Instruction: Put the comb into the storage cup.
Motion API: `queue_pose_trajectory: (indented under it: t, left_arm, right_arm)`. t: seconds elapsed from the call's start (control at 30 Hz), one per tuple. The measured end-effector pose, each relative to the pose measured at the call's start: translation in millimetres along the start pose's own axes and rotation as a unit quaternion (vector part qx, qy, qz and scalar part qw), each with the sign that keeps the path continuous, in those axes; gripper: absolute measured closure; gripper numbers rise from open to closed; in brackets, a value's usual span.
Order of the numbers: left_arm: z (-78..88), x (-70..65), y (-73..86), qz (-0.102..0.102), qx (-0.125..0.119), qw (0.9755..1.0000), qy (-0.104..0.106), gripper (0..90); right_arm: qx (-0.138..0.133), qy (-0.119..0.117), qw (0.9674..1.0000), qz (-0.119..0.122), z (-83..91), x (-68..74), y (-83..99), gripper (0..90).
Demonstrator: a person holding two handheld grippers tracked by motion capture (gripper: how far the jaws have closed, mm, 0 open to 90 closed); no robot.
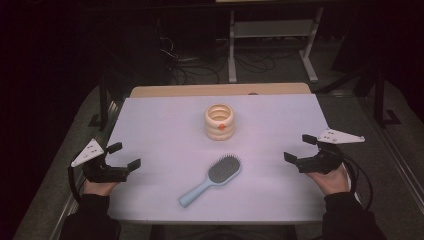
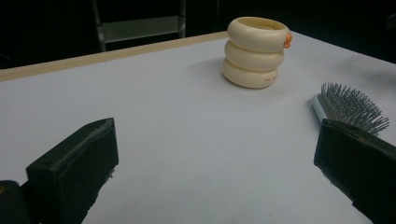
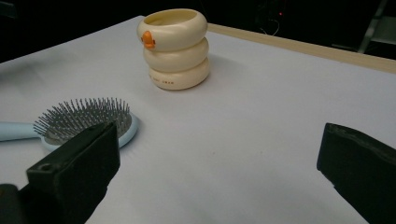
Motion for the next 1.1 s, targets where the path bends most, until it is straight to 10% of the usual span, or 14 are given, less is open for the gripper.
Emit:
queue_pose_trajectory:
  t: [1.1]
  left_arm:
    - [3.9, -5.4, -10.7, -0.014, 0.034, 0.9993, 0.000, 0.0]
  right_arm:
    - [0.001, -0.015, 0.9999, 0.006, -0.5, 5.0, 0.5, 0.0]
Point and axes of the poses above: each handheld gripper's, and its own axes: z roughly backward along the jaws, y roughly out of its underside, x roughly to its left, the point moved 4 cm from there along -z, roughly forward along the jaws, and after that the axes turned 5 degrees about x, right-handed, at the moved point
